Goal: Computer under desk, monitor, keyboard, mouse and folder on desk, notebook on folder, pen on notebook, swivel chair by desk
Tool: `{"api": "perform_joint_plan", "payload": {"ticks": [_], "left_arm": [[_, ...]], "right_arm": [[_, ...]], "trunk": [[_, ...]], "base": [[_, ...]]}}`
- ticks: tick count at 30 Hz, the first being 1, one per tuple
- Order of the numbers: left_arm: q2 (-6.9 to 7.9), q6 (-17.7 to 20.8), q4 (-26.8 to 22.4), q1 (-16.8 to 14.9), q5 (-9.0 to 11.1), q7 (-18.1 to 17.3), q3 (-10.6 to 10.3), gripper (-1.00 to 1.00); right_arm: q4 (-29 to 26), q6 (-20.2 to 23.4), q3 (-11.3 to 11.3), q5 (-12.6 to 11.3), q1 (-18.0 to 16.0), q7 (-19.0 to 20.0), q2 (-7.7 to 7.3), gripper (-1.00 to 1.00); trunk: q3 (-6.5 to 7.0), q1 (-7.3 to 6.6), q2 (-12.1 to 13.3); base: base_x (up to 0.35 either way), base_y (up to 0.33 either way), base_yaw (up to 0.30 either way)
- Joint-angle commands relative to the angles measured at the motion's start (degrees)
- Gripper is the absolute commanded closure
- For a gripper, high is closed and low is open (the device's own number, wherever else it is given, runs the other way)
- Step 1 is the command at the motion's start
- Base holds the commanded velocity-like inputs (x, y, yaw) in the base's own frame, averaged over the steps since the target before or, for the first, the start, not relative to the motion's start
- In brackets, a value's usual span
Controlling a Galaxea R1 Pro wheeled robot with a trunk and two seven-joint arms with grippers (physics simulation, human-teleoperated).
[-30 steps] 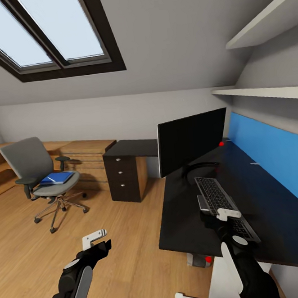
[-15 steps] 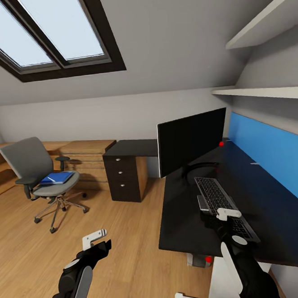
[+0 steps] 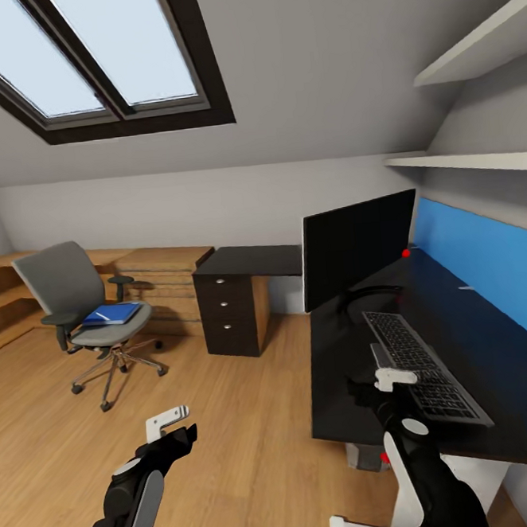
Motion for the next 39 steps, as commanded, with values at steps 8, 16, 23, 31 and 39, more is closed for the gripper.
{"api": "perform_joint_plan", "payload": {"ticks": [8,16,23,31,39], "left_arm": [[0.00,0.17,-0.12,-0.03,0.67,0.48,0.02,-1.00],[-0.08,0.17,-0.61,-0.03,0.75,0.53,0.10,-1.00],[-0.14,0.24,-1.28,-0.03,0.77,0.65,0.16,-1.00],[-0.14,0.26,-1.37,-0.03,0.77,0.66,0.11,-1.00],[-0.06,0.24,-1.26,-0.03,0.79,0.52,0.15,-1.00]], "right_arm": [[0.70,0.52,3.00,0.20,0.26,-0.04,-0.02,-1.00],[0.86,0.50,3.36,0.19,0.31,-0.04,-0.11,-1.00],[0.90,0.55,3.34,0.27,0.30,-0.16,-0.12,-1.00],[1.03,0.68,3.06,0.24,0.31,-0.24,-0.12,-1.00],[2.28,0.71,2.95,0.22,0.30,-0.32,-0.14,-1.00]], "trunk": [[-0.06,0.00,-0.04],[-0.96,1.10,-2.04],[-2.22,2.63,-4.85],[-3.12,3.73,-6.86],[-3.12,3.73,-6.86]], "base": [[0.000,0.113,0.000],[0.000,0.012,0.000],[0.000,0.001,0.000],[0.000,0.000,0.000],[0.000,0.000,0.000]]}}
